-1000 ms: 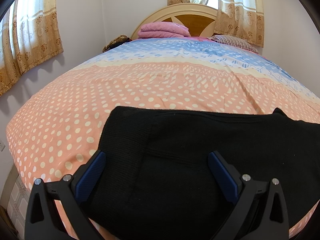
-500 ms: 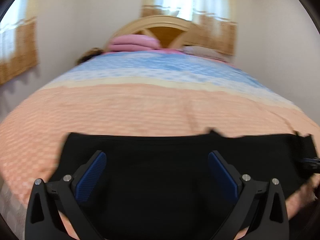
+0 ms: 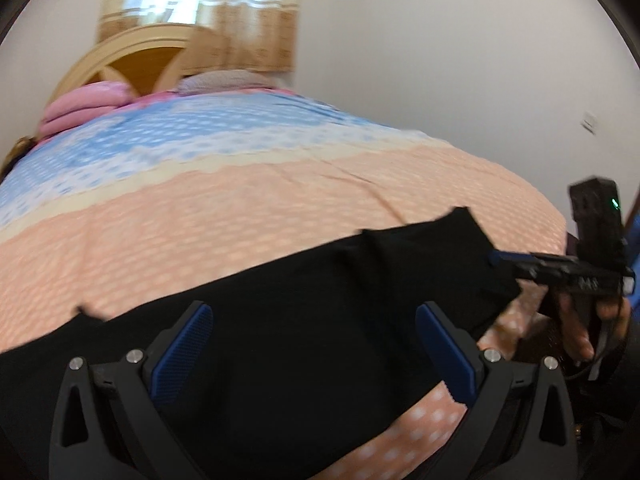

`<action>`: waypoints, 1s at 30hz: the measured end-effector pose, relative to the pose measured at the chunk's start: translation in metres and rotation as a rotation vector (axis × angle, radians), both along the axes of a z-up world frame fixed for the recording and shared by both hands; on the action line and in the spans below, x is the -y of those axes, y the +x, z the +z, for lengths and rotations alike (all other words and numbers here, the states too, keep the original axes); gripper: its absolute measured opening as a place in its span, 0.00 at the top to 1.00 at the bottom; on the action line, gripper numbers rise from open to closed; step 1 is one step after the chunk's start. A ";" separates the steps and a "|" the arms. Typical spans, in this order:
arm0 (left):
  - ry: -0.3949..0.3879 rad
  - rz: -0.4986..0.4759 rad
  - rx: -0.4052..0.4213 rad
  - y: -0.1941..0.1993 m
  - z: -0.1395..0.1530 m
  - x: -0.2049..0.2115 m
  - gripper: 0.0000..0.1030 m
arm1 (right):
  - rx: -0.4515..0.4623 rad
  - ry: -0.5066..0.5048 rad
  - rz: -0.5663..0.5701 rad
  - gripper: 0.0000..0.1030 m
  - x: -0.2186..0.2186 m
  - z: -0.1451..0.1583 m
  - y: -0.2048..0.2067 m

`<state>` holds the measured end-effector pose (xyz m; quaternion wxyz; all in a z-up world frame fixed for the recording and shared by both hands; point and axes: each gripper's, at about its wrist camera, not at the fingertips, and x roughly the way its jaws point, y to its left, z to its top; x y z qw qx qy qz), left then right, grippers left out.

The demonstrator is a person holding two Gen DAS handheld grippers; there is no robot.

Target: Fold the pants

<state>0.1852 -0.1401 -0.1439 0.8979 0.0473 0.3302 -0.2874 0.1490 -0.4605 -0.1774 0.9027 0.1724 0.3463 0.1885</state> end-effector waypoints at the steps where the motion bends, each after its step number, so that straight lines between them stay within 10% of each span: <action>1: 0.011 -0.029 -0.003 0.003 -0.002 0.011 0.00 | -0.001 0.022 -0.012 0.53 0.005 0.000 0.001; 12: -0.049 -0.113 -0.193 0.023 -0.026 0.058 0.39 | 0.030 0.051 -0.050 0.52 0.011 -0.004 -0.008; 14: -0.060 -0.149 -0.198 0.021 -0.024 0.058 0.81 | 0.037 0.046 -0.053 0.51 0.010 -0.005 -0.009; 15: -0.060 -0.151 -0.201 0.019 -0.023 0.055 0.86 | 0.045 0.042 -0.055 0.50 0.009 -0.004 -0.010; 30: -0.213 -0.022 -0.234 0.012 0.008 -0.003 0.90 | 0.130 0.042 -0.043 0.42 0.001 0.003 -0.018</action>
